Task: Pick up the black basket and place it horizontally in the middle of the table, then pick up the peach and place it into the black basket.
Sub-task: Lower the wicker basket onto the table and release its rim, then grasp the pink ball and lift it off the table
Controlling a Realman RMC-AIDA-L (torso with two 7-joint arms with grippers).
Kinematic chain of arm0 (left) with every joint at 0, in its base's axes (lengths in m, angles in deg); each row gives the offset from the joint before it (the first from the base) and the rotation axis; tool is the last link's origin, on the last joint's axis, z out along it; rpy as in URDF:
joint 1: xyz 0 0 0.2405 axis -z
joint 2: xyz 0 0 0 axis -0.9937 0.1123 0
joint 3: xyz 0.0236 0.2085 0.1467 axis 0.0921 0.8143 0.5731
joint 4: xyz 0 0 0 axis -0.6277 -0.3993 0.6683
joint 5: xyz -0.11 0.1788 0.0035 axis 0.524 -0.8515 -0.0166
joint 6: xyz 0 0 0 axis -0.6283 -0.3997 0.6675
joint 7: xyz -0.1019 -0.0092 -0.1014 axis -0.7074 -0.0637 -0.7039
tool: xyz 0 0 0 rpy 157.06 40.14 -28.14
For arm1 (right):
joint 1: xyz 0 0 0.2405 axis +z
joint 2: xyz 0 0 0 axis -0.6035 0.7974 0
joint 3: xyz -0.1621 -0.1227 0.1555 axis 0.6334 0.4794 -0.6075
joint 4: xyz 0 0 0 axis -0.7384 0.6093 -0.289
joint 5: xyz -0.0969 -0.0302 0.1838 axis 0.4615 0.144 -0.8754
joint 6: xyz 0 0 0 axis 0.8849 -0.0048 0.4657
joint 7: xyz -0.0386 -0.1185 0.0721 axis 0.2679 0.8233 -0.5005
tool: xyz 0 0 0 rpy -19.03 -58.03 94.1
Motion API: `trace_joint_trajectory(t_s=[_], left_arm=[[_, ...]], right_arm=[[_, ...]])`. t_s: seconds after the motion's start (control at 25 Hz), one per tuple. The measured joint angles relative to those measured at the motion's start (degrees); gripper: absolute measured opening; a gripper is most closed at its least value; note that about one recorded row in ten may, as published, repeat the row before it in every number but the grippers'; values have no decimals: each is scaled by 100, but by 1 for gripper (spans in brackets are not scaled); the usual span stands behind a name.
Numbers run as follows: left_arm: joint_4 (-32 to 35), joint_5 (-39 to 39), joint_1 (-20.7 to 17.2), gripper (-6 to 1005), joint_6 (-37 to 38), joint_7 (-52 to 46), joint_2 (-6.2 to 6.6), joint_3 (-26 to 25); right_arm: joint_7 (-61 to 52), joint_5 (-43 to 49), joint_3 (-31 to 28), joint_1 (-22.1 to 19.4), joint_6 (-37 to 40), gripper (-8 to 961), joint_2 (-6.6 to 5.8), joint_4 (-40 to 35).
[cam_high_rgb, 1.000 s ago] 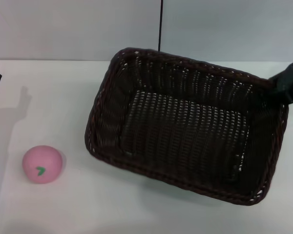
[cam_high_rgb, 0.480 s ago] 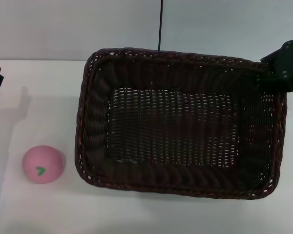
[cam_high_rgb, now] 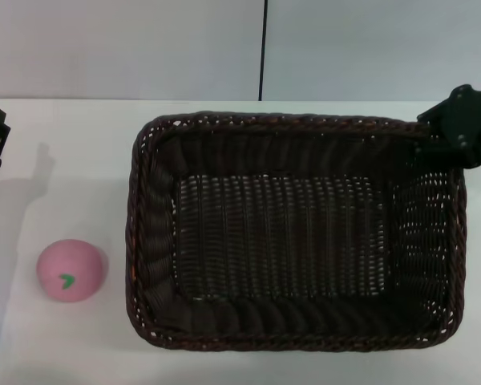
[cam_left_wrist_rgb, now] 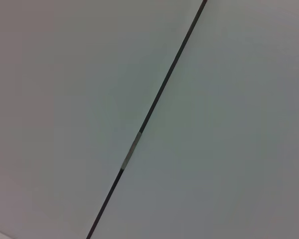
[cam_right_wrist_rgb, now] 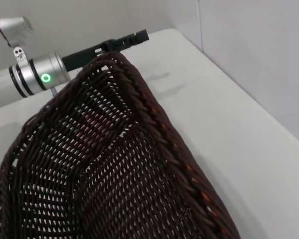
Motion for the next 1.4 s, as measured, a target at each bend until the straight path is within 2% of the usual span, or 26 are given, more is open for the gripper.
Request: trace_joint_trajectory(t_s=[0.2,0.6,0.8,0.92,1.0,1.04,1.16,1.24,1.4], left_arm=[[-61,0,-45,814,0,-3,0,0],[-77,-2,-88,814,0,-35,0,22],[-79,-28,-118,815,-4,-161,0,44],[-79,-35,-131,815,-6,-163,0,58],[-79,-38,-145,815,0,-164,3,89],[-79,-38,-145,815,0,-164,3,89],[-44,-43,-212,815,155,-231,36,236],[38,-50,-248,815,276,-335,47,315],[552,-162,-345,815,806,-858,63,654]], right_arm=[[190,111,7,66,-111,264,-61,358],[546,79,-51,84,-444,288,-56,652],[654,61,-49,138,-930,404,37,765],[683,-27,-52,126,-1115,500,51,768],[827,-426,-94,-19,-1406,564,77,771],[827,-426,-94,-19,-1406,563,77,771],[1058,-1068,-461,-326,-1661,562,145,773],[1306,-1639,-911,-620,-1761,561,255,772],[1765,-2769,-1633,-1267,-2043,558,550,805]])
